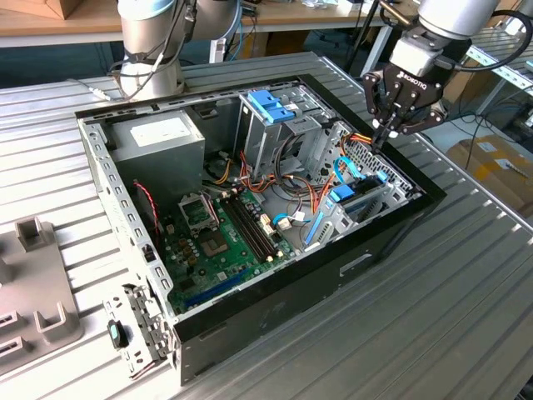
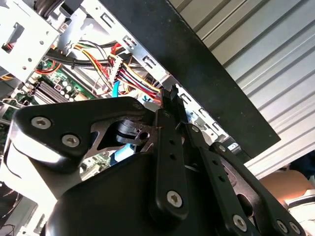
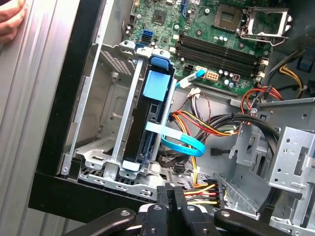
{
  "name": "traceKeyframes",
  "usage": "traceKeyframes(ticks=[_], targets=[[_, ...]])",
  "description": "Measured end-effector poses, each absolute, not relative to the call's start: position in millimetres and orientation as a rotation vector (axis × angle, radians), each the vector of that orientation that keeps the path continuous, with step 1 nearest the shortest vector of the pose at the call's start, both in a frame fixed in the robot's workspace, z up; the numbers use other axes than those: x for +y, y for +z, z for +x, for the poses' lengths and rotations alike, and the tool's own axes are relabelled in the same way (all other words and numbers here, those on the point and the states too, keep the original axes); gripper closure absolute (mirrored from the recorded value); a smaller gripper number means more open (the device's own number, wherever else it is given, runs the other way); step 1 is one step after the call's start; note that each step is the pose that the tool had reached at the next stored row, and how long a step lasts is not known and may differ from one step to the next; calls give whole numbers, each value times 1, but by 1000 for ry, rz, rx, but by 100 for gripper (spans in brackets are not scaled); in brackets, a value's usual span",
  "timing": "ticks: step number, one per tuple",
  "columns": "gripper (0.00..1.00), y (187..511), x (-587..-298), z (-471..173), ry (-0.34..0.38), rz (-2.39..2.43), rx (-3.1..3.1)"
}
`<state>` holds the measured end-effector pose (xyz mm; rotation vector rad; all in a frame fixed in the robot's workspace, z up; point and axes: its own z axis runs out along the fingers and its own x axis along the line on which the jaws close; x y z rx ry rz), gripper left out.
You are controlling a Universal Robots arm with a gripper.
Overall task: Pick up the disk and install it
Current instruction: 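Insert the second disk wire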
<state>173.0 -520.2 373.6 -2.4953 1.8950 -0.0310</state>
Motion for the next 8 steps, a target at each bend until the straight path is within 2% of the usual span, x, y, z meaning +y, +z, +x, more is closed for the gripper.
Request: traceKeyframes(ticks=[8], targets=[[84, 374, -520, 173, -31, -2495, 1895]])
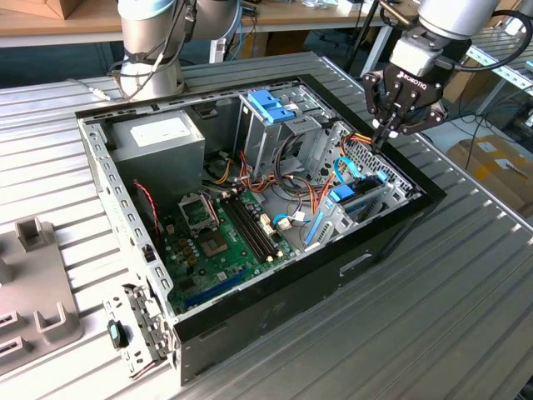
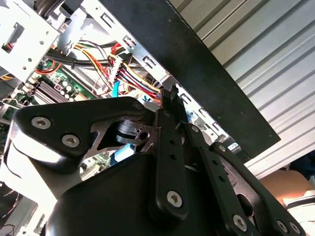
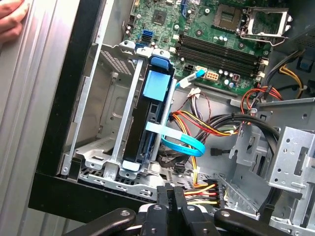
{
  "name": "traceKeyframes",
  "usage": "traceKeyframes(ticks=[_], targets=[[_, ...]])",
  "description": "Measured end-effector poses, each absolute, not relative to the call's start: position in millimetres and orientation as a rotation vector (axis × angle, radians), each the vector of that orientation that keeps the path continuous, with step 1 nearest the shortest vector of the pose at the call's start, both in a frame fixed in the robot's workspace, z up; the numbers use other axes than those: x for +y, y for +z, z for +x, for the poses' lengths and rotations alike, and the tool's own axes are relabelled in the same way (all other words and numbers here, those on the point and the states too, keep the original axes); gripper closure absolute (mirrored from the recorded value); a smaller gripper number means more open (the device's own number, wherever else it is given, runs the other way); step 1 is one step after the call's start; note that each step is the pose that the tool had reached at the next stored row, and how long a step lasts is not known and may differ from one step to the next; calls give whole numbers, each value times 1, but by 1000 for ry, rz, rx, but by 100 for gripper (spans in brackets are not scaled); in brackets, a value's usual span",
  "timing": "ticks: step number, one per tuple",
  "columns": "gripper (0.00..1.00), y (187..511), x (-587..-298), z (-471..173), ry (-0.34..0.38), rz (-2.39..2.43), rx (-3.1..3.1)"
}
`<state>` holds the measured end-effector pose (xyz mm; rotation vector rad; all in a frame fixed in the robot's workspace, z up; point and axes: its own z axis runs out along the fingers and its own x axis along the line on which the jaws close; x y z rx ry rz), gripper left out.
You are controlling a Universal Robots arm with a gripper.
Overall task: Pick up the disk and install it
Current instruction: 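Insert the second disk wire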
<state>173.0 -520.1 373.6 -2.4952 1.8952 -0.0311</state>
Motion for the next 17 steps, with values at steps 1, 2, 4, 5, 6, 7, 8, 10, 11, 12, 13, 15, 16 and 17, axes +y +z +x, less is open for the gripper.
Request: traceKeyframes(ticks=[1, 2, 4, 5, 6, 7, 8, 10, 11, 12, 13, 15, 16, 17], targets=[[84, 374, -520, 173, -31, -2495, 1895], [84, 374, -520, 173, -31, -2494, 1896], [84, 374, -520, 173, -31, -2481, 1914], [84, 374, -520, 173, -31, -2471, 1927], [84, 373, -520, 173, -31, -2450, 1954], [84, 373, -520, 173, -31, -2430, 1979], [84, 373, -520, 173, -32, -2414, 1999], [84, 373, -520, 173, -32, -2376, 2045], [84, 373, -520, 173, -32, -2353, 2071], [84, 373, -520, 173, -32, -2337, 2089], [84, 373, -520, 173, -32, -2316, 2113], [84, 372, -520, 173, -32, -2277, 2155], [84, 372, -520, 173, -32, -2257, 2176], [84, 372, -520, 173, -33, -2246, 2189]])
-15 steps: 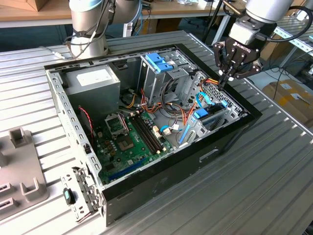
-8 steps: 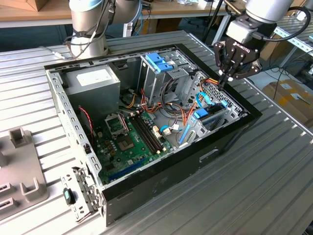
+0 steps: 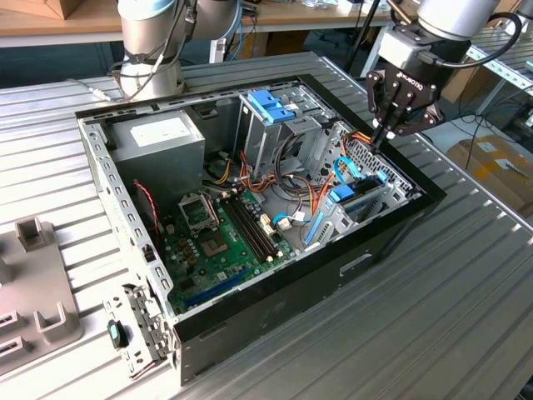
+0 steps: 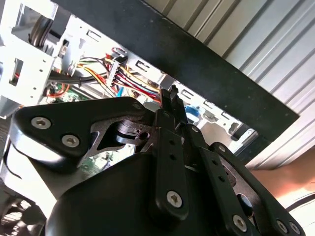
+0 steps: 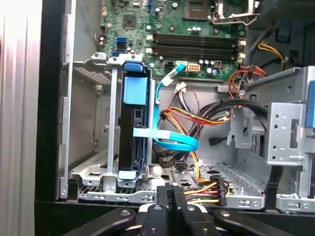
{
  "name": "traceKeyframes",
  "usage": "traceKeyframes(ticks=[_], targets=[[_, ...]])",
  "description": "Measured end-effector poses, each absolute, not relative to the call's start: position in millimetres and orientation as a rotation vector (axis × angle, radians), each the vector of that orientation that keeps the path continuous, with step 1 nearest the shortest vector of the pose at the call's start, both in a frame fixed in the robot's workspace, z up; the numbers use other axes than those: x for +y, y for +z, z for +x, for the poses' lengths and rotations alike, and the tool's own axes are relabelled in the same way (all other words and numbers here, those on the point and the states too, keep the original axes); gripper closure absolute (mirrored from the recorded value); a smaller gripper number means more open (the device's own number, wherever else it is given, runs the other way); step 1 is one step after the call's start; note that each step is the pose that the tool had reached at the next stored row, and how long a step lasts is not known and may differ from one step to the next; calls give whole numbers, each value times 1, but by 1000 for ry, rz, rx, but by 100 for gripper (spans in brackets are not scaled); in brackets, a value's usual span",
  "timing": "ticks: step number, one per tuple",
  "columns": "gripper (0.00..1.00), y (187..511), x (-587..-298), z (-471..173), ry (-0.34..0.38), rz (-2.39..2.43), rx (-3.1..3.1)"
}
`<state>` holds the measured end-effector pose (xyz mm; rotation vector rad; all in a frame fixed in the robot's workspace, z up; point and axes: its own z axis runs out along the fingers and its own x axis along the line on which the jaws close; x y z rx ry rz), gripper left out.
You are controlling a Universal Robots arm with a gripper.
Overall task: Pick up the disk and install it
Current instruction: 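Insert the second disk wire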
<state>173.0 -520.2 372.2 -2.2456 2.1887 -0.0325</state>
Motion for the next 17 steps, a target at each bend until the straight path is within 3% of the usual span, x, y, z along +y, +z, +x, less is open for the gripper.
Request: traceKeyframes(ticks=[17], targets=[[84, 372, -521, 163, -33, -2233, 2200]])
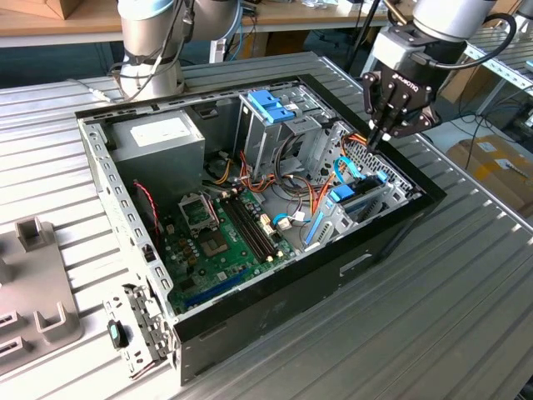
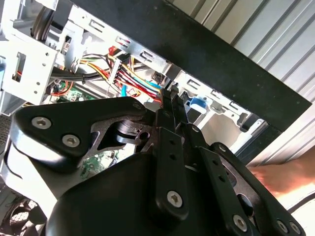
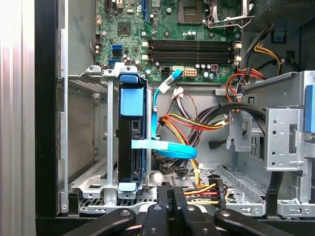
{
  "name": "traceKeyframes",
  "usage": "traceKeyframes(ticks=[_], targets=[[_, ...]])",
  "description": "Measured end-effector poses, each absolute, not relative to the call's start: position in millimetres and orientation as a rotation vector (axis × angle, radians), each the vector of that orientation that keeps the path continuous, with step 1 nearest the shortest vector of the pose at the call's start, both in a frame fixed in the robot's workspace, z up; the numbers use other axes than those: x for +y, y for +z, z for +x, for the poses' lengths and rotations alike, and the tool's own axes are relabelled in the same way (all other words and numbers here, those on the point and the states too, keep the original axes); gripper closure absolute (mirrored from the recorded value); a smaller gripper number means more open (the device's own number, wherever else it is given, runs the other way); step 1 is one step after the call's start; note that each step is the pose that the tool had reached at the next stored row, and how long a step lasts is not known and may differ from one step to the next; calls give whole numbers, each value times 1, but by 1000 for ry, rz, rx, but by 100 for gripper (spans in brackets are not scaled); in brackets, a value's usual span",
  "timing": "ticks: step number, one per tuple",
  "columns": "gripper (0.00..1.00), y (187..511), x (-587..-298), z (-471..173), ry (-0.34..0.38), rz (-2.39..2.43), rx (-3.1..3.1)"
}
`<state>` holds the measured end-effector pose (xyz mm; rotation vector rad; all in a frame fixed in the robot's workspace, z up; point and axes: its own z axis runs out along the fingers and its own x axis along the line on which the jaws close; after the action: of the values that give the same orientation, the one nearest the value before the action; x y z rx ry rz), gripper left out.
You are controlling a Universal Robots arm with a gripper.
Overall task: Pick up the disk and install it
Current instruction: 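Insert the second disk wire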
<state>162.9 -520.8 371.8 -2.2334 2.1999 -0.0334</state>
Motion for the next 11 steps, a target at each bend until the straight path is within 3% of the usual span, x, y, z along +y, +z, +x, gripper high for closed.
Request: traceKeyframes(ticks=[11], targets=[[84, 372, -521, 163, -33, -2233, 2200]])
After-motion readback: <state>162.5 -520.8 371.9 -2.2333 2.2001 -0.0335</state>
